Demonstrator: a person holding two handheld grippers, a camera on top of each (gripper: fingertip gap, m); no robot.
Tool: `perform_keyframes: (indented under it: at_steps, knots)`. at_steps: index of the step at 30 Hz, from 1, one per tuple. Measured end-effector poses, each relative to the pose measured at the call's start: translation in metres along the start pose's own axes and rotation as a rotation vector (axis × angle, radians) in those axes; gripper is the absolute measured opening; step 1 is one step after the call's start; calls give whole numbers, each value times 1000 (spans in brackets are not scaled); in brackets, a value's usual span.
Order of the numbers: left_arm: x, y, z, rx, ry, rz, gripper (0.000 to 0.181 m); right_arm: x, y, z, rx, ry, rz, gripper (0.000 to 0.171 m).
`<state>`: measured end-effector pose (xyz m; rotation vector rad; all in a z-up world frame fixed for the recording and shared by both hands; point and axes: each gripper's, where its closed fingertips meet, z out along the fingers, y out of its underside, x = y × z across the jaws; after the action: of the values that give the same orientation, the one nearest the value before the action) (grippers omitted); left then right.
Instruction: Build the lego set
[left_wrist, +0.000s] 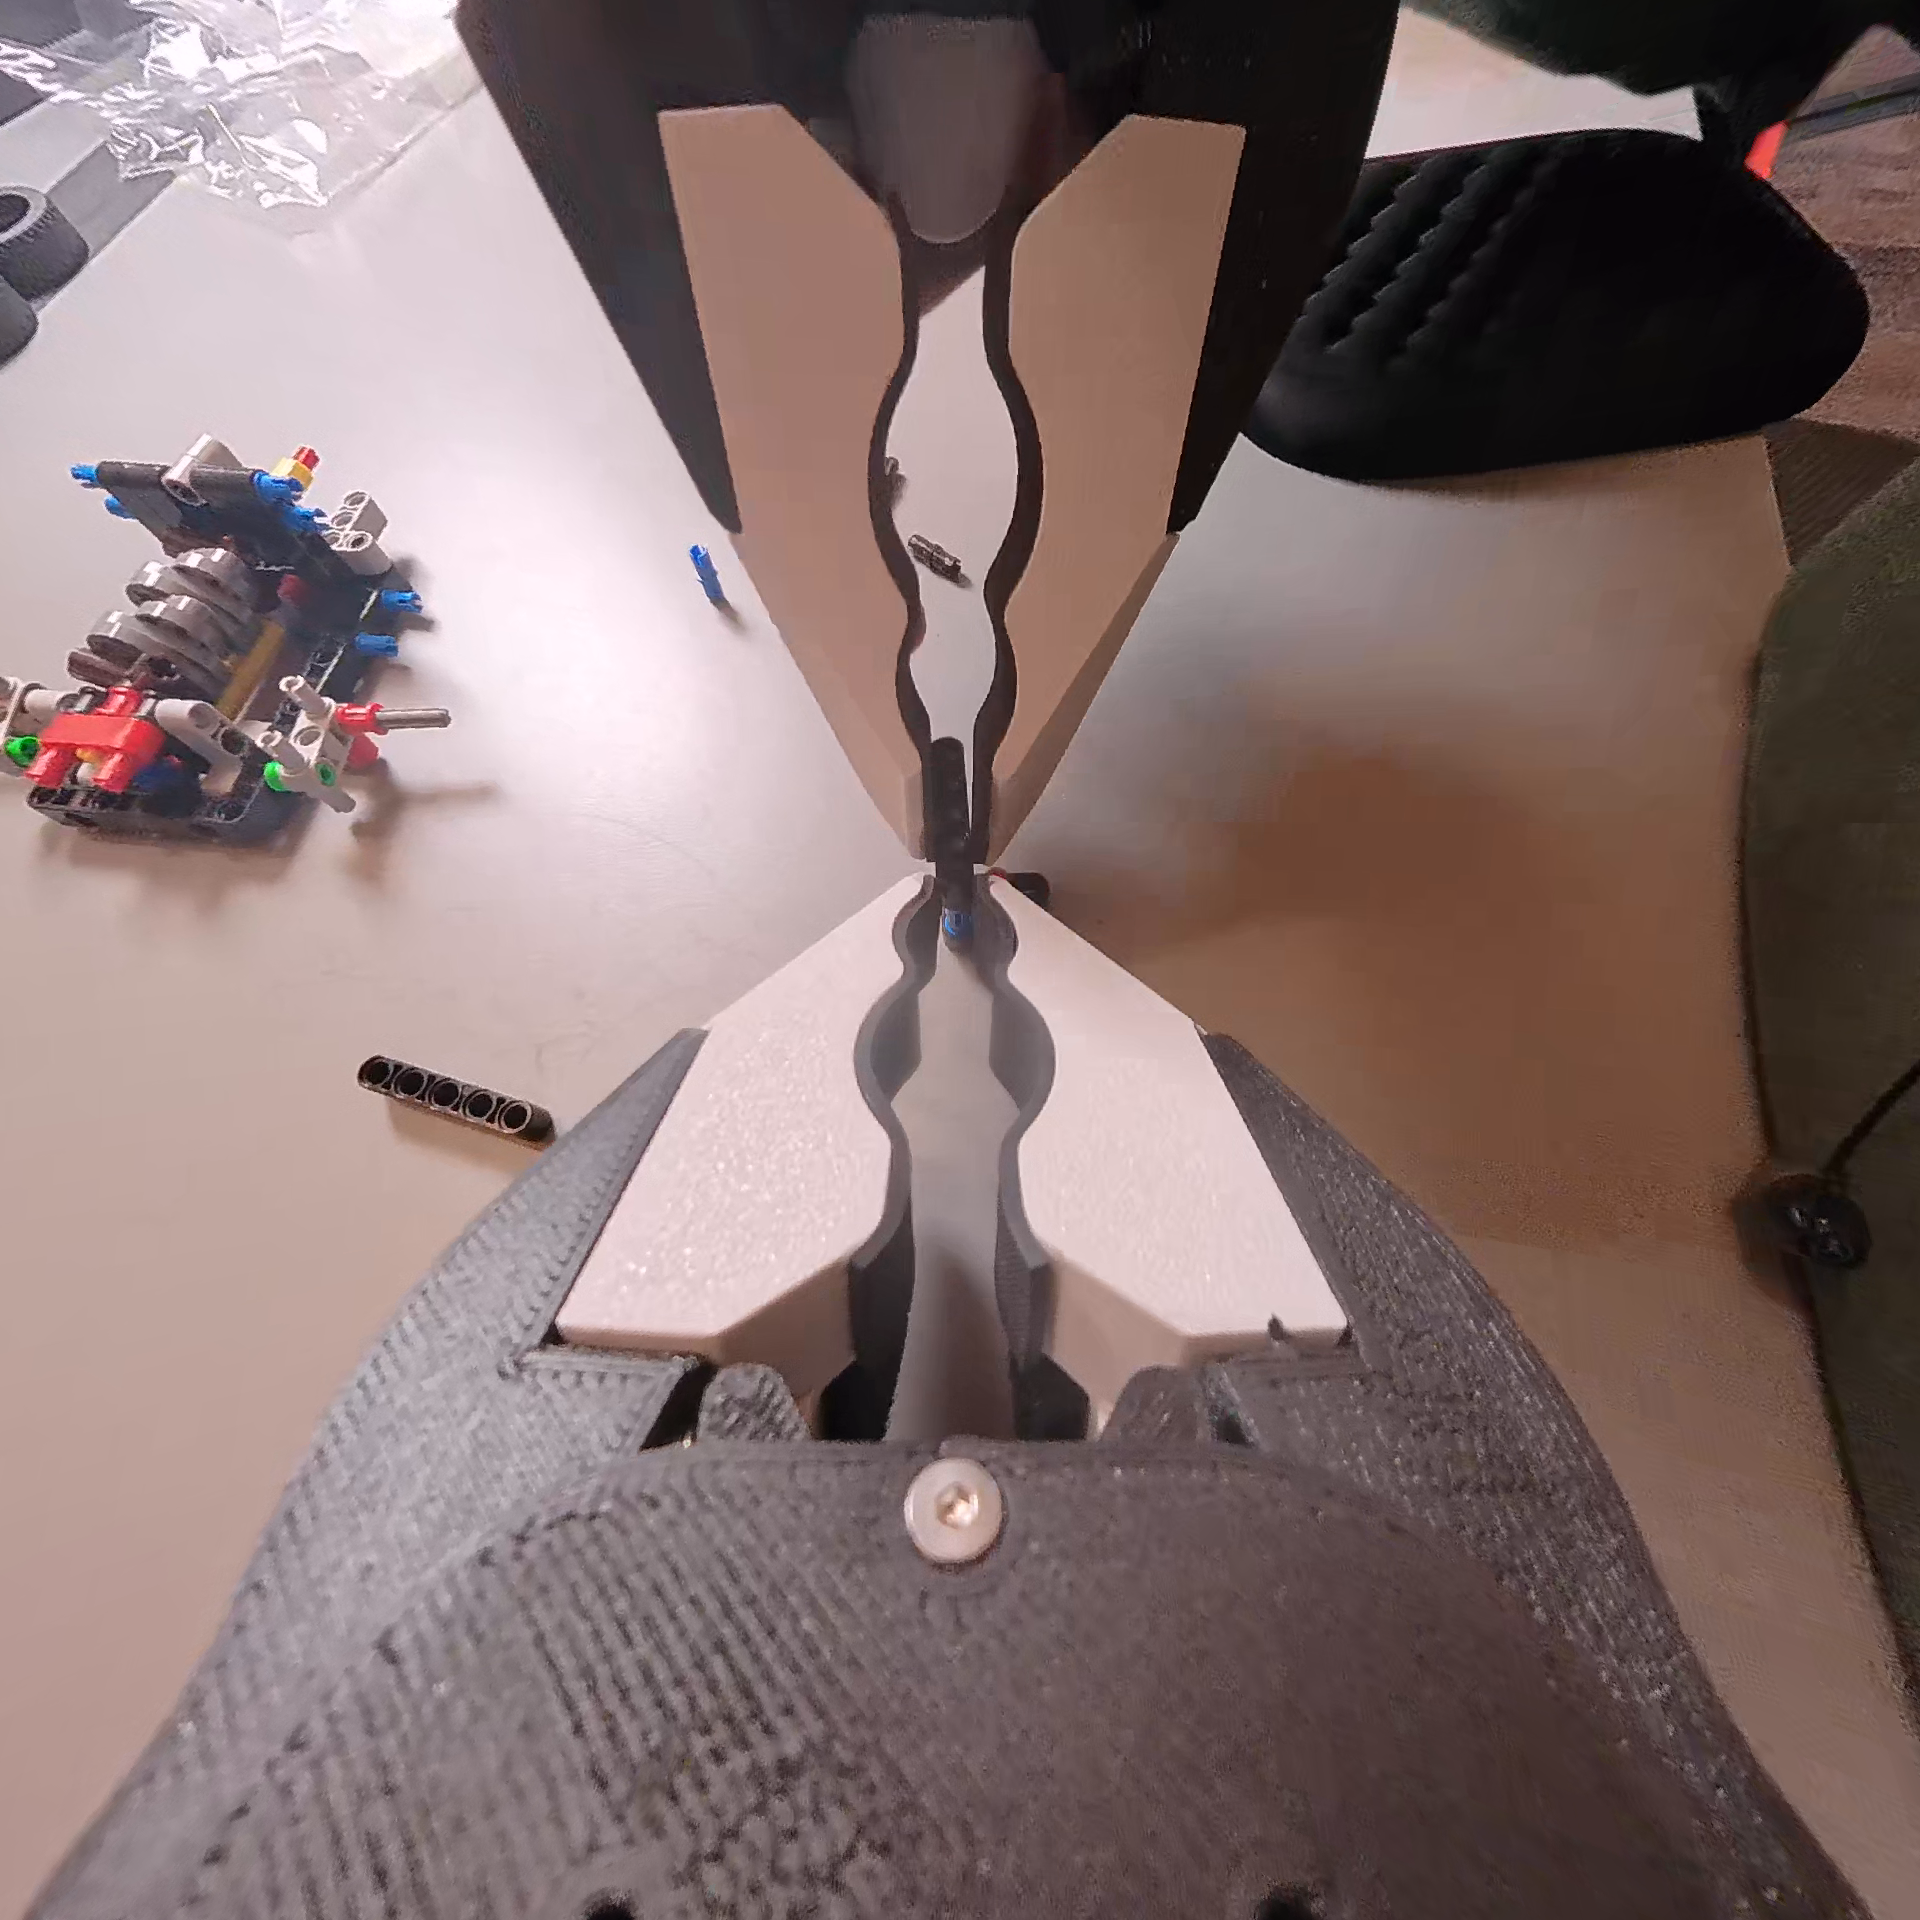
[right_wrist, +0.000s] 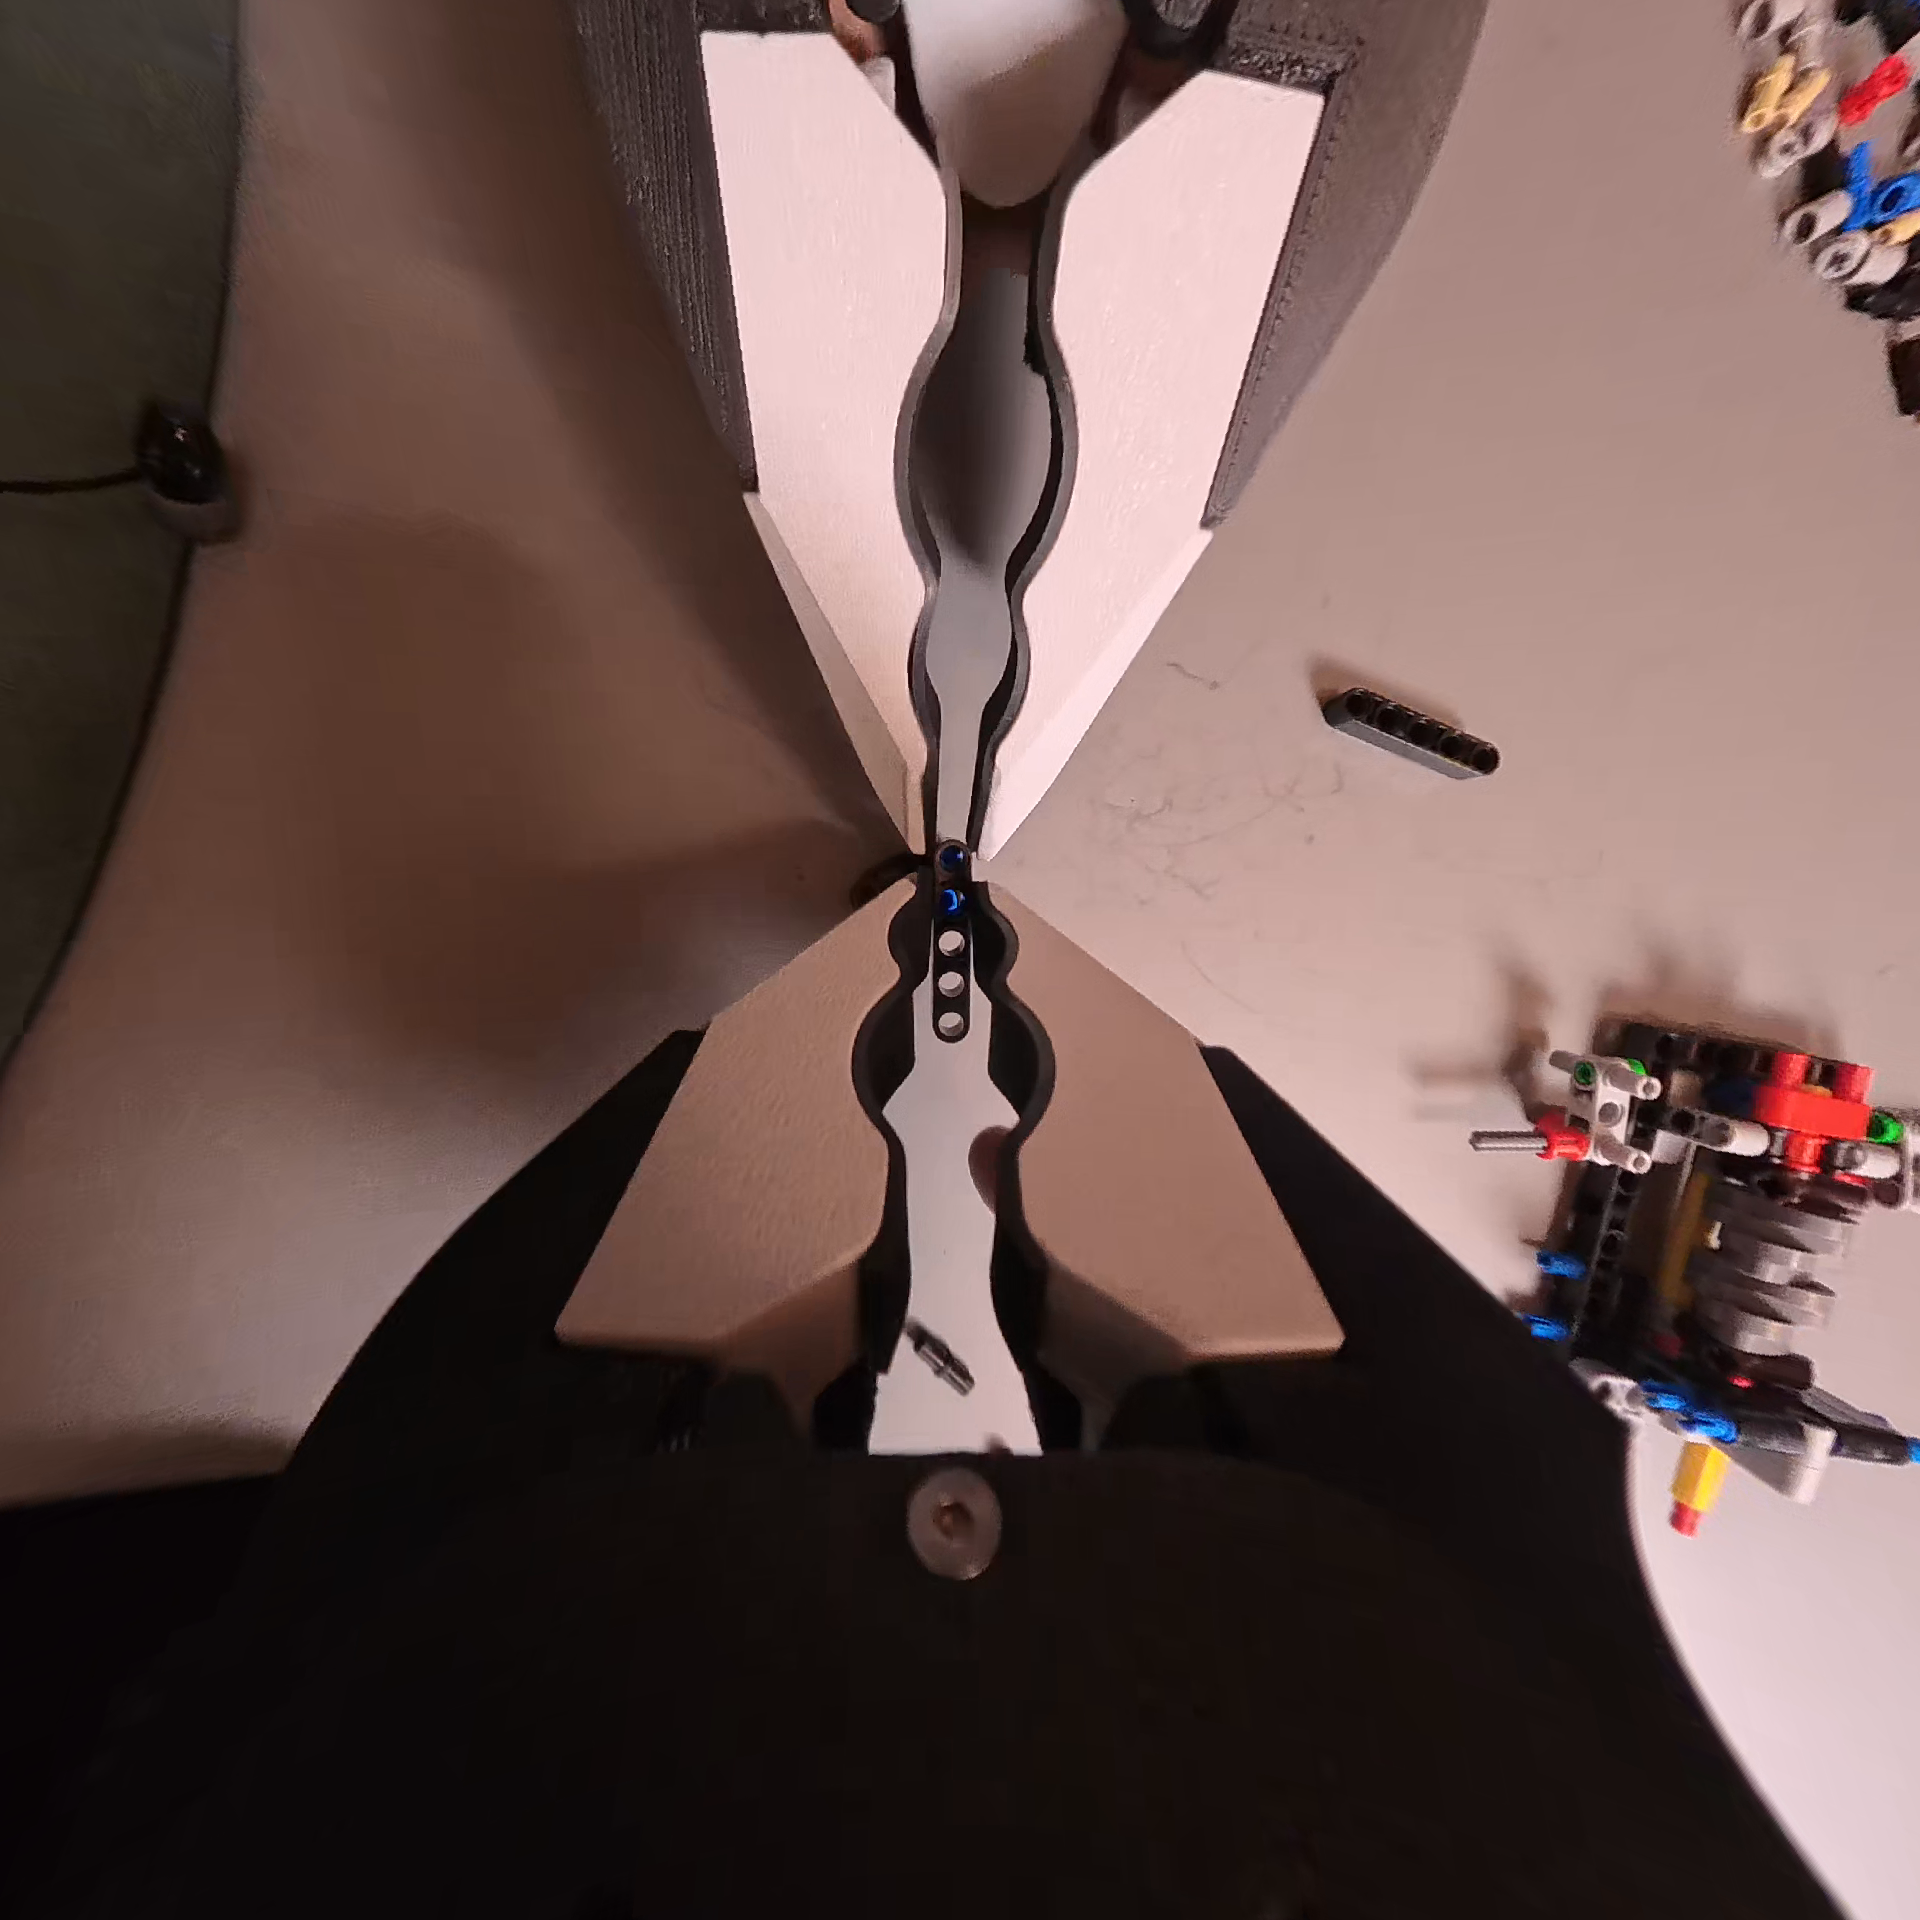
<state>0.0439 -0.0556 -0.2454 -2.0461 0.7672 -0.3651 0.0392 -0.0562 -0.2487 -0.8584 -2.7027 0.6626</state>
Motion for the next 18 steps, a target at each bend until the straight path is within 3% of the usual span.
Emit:
perform_keyframes:
  at_steps: [7,18]
  knots:
    - [4,11,3,-55,19,13,12,0,1,1,-103,-30,2,4]
    - [2,13,12,-58,22,0,3,-2,3,2,-151,-45,26,3]
